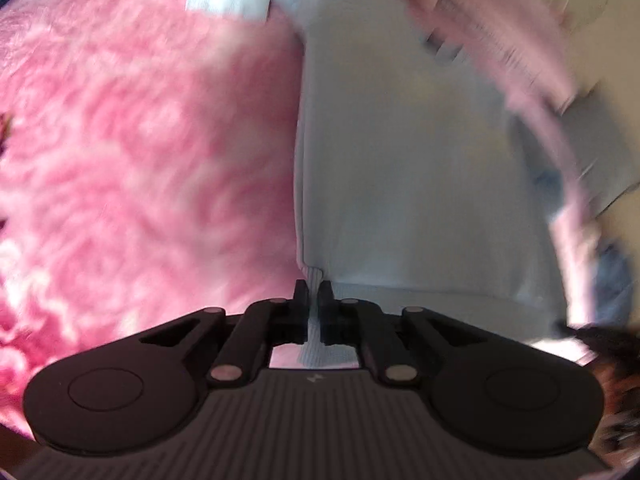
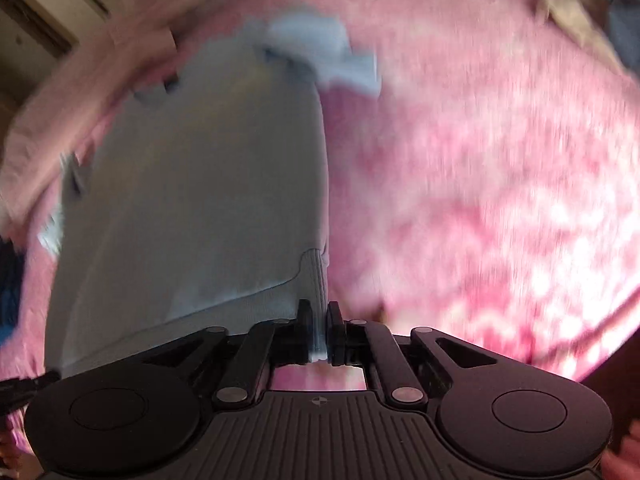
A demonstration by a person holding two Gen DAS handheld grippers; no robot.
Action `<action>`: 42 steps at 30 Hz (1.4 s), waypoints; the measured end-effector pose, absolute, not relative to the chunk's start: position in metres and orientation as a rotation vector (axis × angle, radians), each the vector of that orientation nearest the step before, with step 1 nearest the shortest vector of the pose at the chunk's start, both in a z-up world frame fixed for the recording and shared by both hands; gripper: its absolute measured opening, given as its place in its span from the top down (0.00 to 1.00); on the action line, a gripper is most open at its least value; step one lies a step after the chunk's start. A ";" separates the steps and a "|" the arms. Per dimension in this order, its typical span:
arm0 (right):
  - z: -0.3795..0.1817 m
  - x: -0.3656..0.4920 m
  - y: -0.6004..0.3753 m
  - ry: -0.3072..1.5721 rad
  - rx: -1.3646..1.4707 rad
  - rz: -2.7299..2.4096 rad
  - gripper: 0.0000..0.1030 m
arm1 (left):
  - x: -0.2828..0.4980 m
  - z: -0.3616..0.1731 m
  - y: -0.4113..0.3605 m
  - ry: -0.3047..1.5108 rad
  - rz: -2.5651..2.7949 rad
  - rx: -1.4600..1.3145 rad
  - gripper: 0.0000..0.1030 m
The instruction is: Fold clothes
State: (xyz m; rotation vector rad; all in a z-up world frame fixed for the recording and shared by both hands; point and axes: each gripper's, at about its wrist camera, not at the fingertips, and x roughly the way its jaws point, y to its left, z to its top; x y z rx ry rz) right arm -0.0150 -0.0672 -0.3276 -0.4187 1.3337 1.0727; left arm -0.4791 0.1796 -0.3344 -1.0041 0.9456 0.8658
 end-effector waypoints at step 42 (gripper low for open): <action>-0.288 0.268 0.040 0.953 -0.200 0.155 0.28 | -0.388 -0.305 0.271 0.712 1.192 -1.039 0.72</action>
